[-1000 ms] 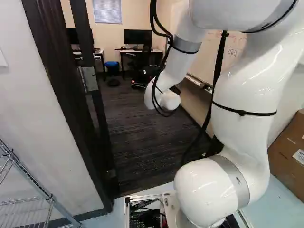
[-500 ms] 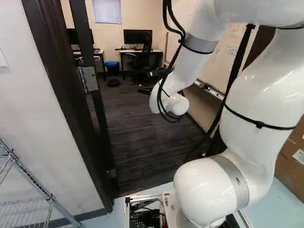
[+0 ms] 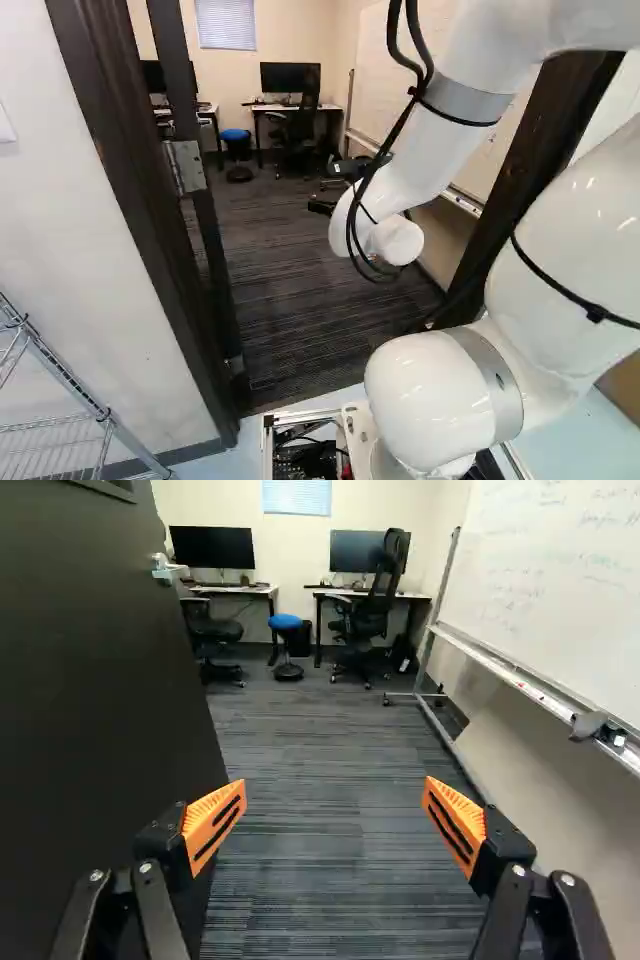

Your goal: Open the door and move inside

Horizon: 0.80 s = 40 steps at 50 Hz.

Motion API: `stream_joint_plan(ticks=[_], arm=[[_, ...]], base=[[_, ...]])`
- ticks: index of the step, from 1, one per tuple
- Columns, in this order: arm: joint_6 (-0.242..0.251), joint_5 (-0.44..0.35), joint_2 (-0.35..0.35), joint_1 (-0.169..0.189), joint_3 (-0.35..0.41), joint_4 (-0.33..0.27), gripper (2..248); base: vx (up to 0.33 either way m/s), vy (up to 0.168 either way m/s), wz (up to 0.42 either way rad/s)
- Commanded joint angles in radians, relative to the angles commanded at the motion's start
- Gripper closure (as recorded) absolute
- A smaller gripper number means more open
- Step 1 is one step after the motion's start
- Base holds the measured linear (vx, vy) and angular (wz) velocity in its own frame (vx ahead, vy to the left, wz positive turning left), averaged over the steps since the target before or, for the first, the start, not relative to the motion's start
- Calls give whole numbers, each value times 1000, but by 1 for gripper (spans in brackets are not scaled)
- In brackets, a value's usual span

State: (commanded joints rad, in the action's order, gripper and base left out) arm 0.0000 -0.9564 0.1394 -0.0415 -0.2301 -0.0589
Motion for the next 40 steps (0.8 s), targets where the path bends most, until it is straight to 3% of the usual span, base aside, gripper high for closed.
stream_joint_plan(ticks=[20,40], arm=[[0,54,90,27,92,38,3],[0,80,134,40,137,56,3]], base=[[0,0,0],[0,0,0]])
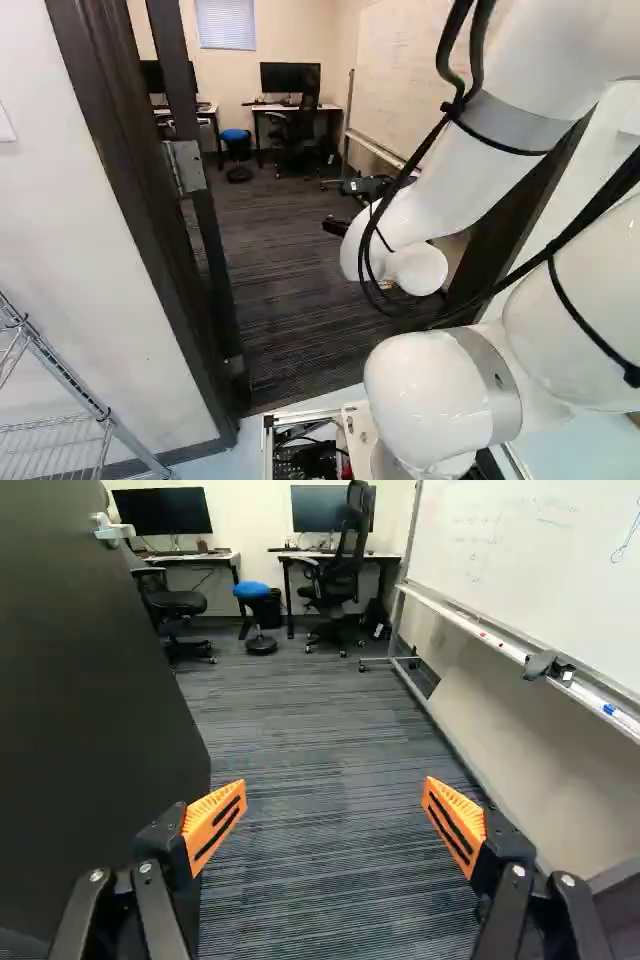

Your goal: Open the door and move inside

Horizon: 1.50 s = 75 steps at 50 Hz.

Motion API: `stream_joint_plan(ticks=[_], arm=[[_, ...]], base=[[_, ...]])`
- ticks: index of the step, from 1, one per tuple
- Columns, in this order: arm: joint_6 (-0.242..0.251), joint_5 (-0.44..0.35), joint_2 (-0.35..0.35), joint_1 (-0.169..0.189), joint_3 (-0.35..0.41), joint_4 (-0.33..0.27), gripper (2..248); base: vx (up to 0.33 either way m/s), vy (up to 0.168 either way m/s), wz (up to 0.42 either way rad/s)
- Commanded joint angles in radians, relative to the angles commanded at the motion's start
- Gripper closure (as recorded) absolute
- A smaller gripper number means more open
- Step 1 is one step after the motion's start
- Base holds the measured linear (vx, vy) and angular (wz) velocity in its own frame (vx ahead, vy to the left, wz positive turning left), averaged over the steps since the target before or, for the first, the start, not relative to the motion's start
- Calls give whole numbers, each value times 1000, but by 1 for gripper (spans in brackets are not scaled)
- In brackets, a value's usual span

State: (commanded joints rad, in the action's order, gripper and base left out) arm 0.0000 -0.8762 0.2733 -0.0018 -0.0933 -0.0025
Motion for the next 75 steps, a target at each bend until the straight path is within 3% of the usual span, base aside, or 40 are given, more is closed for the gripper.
stream_joint_plan(ticks=[43,75], arm=[[0,4,6,2,6,2,3],[0,4,6,2,6,2,3]], base=[[5,0,0],[117,-15,-2]])
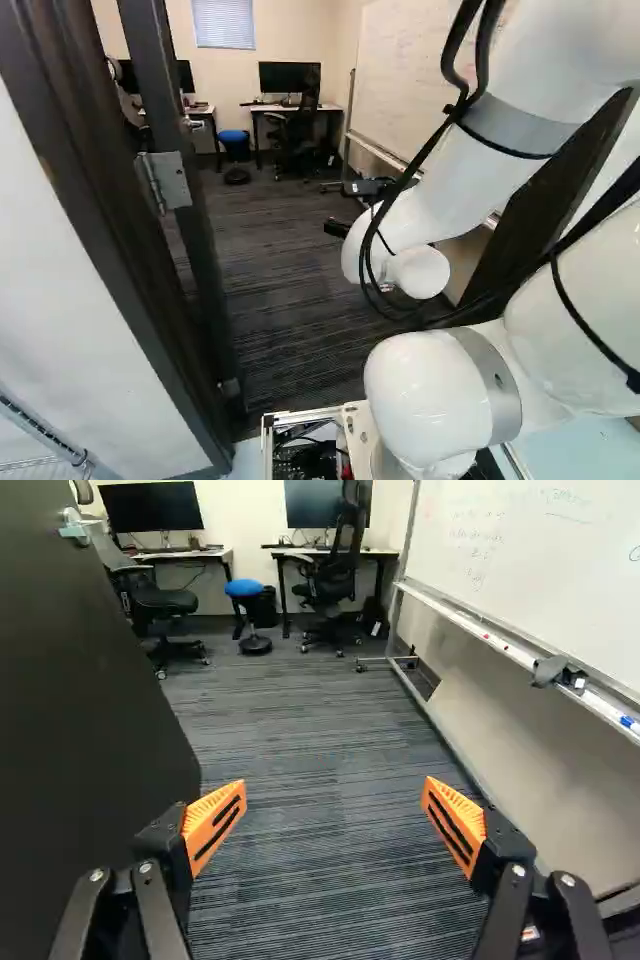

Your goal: Open the door and move inside

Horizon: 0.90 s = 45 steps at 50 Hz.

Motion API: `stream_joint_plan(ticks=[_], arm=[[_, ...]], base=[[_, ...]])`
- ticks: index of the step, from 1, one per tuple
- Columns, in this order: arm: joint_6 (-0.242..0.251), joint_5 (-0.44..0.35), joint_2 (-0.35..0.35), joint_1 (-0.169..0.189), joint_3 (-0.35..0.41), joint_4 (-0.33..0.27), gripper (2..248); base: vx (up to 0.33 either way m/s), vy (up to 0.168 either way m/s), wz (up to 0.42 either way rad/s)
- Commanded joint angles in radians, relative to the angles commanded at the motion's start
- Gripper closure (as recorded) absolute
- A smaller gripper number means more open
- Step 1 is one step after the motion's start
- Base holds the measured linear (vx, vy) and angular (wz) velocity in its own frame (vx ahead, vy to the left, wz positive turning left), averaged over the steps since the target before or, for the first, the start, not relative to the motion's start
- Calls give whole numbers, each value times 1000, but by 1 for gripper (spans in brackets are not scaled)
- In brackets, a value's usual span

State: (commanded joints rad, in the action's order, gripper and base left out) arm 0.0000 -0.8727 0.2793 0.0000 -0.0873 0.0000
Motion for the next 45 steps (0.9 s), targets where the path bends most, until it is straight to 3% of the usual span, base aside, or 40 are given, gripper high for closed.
stream_joint_plan(ticks=[28,45], arm=[[0,0,0,0,0,0,3],[0,0,0,0,0,0,3]], base=[[158,-44,-5],[211,-33,129]])
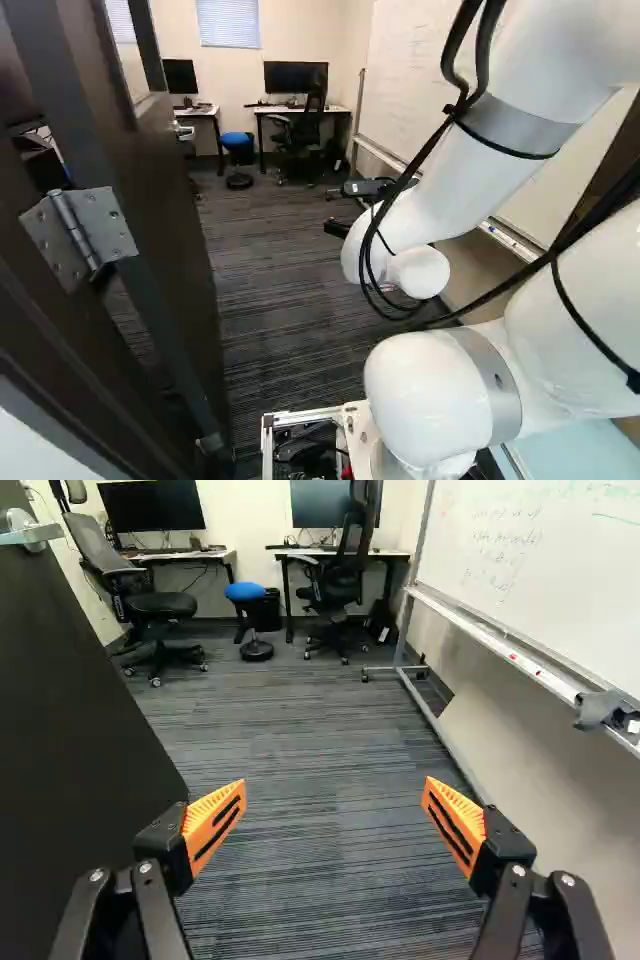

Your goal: Open the door and move inside

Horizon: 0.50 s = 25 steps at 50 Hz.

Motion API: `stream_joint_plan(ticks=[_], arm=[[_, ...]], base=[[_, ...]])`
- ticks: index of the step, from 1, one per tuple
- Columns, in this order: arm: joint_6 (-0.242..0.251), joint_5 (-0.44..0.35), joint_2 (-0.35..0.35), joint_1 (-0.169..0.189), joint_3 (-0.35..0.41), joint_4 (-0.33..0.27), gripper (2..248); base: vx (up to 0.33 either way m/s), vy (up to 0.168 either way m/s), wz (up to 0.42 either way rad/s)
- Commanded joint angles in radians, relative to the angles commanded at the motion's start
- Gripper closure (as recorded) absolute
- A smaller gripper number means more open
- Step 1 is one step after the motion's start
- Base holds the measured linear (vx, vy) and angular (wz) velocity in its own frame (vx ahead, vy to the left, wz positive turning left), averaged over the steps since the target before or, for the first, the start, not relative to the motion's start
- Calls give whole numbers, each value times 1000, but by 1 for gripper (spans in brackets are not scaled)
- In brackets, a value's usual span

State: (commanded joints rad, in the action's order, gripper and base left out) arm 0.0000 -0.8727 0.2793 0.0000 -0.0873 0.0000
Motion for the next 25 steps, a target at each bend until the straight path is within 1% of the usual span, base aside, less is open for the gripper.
stream_joint_plan(ticks=[10,18,22,25], arm=[[0,0,0,0,0,0,3],[0,0,0,0,0,0,3],[0,0,0,0,0,0,3],[0,0,0,0,0,0,3]], base=[[215,-22,139],[204,23,129],[172,13,84],[153,-28,-40]])
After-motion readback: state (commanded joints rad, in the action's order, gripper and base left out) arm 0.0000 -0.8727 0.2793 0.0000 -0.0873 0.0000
